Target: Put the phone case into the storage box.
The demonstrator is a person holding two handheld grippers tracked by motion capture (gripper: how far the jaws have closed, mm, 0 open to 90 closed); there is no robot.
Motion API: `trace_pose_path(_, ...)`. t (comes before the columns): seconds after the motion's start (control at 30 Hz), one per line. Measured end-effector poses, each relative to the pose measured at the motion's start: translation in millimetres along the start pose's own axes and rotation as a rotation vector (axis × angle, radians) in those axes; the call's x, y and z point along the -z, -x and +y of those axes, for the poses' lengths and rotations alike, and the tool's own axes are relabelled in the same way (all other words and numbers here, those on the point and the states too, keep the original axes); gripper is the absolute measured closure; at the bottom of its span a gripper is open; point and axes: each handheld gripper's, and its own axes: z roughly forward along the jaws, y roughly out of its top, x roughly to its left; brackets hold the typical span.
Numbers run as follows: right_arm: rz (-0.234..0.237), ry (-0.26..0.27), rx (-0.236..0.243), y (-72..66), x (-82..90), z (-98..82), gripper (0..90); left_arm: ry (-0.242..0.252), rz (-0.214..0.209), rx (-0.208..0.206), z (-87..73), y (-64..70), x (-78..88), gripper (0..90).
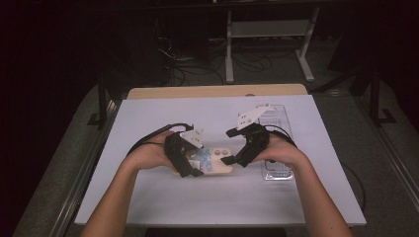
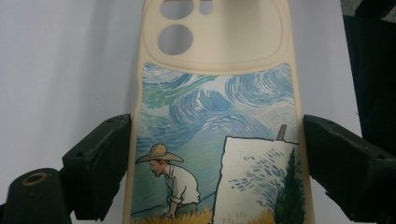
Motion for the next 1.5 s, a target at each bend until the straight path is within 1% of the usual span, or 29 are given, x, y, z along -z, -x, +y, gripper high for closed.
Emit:
trace_pose_path(0.03,0.008,0.003,0.003,-0.9,-1.3,0.5,0.0,-0.003,-0.001,-0.004,0.7,0.3,-0.1,11.3)
trace_pose_path(0.1,0.014,-0.003,0.006,-2.6,-3.4,1.1,0.0,0.007,-0.003,0.001,1.5,1.7,-1.3,11.3)
trace_pose_path(0.17,0.024,-0.004,0.008,-4.0,-5.7,1.8,0.0,0.001,-0.004,-0.007,2.2,2.0,-1.6,11.3)
trace_pose_path(0.2,0.022,-0.011,0.023,-3.7,-6.8,1.8,0.0,0.001,-0.005,-0.007,2.5,2.1,-1.9,11.3)
trace_pose_path(0.3,0.035,-0.028,0.007,-7.3,-9.7,2.7,0.0,-0.006,-0.005,-0.02,3.5,2.3,-2.2,11.3)
trace_pose_path(0.5,0.045,-0.056,0.042,-9.8,-17.2,3.2,0.0,-0.001,-0.009,-0.016,4.1,2.9,-2.3,11.3)
trace_pose_path(0.57,0.053,-0.063,0.043,-11.2,-19.4,3.5,0.0,-0.003,-0.009,-0.024,4.2,2.6,-2.1,11.3)
trace_pose_path(0.6,0.052,-0.062,0.054,-11.3,-21.0,3.5,0.0,-0.002,-0.008,-0.023,4.2,2.7,-2.1,11.3)
trace_pose_path(0.67,0.054,-0.074,0.059,-12.6,-23.6,3.7,0.0,-0.011,-0.01,-0.031,4.5,2.5,-1.9,11.3)
trace_pose_path(0.7,0.053,-0.07,0.087,-11.1,-25.8,3.4,0.0,-0.013,-0.01,-0.035,4.5,2.1,-2.1,11.3)
trace_pose_path(0.77,0.058,-0.089,0.067,-14.4,-27.5,3.7,0.0,-0.011,-0.011,-0.032,4.4,2.7,-3.0,11.3)
trace_pose_path(0.8,0.053,-0.084,0.099,-12.4,-29.6,3.4,0.0,-0.012,-0.01,-0.035,4.6,2.6,-3.0,11.3)
trace_pose_path(0.83,0.054,-0.089,0.105,-12.6,-30.8,3.5,0.0,-0.013,-0.011,-0.037,4.7,2.6,-3.1,11.3)
trace_pose_path(0.87,0.055,-0.09,0.114,-12.6,-32.3,3.5,0.0,-0.018,-0.008,-0.047,5.1,2.2,-2.9,11.3)
trace_pose_path(0.93,0.054,-0.098,0.122,-13.4,-34.5,3.7,0.0,-0.013,-0.01,-0.043,5.4,2.7,-3.2,11.3)
trace_pose_path(1.03,0.059,-0.109,0.127,-15.0,-38.1,3.8,0.0,-0.015,-0.01,-0.048,5.8,2.9,-3.1,11.3)
trace_pose_path(1.07,0.058,-0.113,0.139,-15.0,-39.1,4.0,0.0,-0.015,-0.01,-0.048,5.8,2.9,-3.2,11.3)
trace_pose_path(1.17,0.055,-0.123,0.147,-16.7,-41.9,4.9,0.0,-0.013,-0.01,-0.049,5.8,3.2,-3.3,11.3)
trace_pose_path(1.2,0.052,-0.118,0.152,-17.0,-43.2,5.0,0.0,-0.013,-0.009,-0.049,6.0,3.3,-3.3,11.3)
trace_pose_path(1.3,0.05,-0.134,0.158,-17.7,-45.4,5.3,0.0,-0.014,-0.008,-0.052,6.7,3.8,-2.5,11.3)
trace_pose_path(1.33,0.054,-0.137,0.152,-18.4,-46.5,4.9,0.0,-0.013,-0.009,-0.053,6.9,3.8,-2.2,11.3)
trace_pose_path(1.43,0.058,-0.153,0.156,-18.3,-49.0,4.2,0.0,-0.01,-0.008,-0.052,7.0,4.2,-2.2,11.3)
trace_pose_path(1.5,0.057,-0.154,0.157,-18.4,-49.9,4.4,0.2,-0.01,-0.008,-0.052,7.0,4.2,-2.2,11.3)
